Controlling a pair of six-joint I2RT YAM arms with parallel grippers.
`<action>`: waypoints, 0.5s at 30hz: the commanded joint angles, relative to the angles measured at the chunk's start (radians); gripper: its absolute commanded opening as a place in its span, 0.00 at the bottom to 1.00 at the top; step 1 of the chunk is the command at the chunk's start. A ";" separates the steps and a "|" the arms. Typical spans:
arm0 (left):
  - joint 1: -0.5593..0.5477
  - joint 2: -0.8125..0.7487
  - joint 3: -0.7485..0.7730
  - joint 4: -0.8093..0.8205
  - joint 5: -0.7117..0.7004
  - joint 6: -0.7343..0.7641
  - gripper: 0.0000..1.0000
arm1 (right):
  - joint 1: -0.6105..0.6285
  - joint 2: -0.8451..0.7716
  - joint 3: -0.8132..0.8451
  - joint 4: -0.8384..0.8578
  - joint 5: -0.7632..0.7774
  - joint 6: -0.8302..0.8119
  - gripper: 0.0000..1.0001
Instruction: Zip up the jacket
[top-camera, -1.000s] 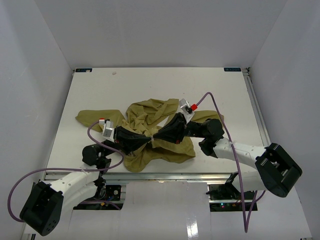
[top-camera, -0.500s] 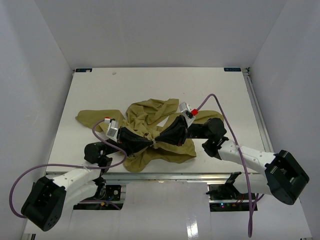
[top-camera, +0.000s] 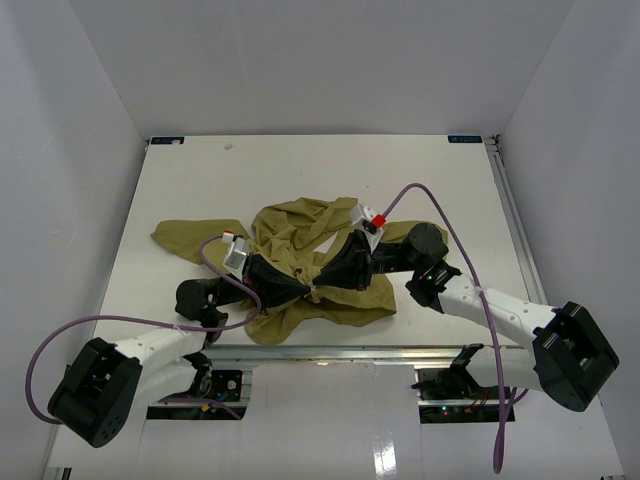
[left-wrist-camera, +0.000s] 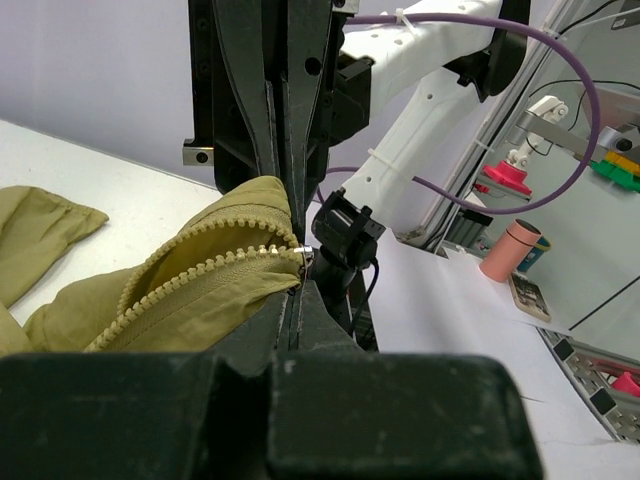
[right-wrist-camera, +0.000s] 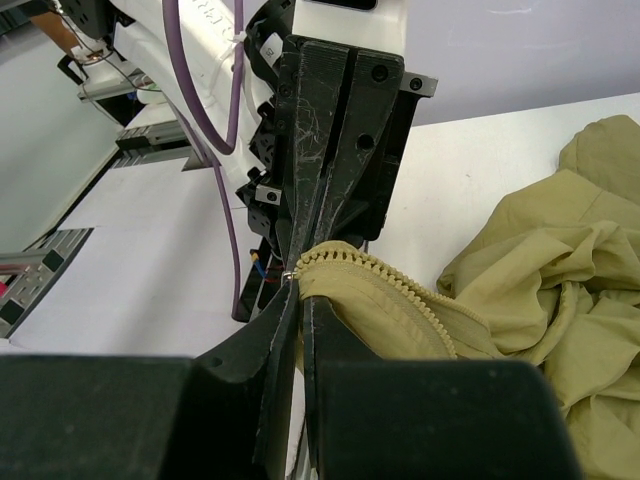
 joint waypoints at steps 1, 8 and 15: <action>-0.005 0.035 0.000 0.439 0.114 -0.008 0.00 | -0.020 -0.015 0.075 0.045 0.046 -0.027 0.08; -0.005 0.042 -0.014 0.412 0.137 0.020 0.00 | -0.024 0.003 0.090 0.040 0.070 -0.022 0.08; -0.005 0.071 -0.043 0.389 0.131 0.074 0.00 | -0.038 0.039 0.084 0.043 0.098 -0.011 0.08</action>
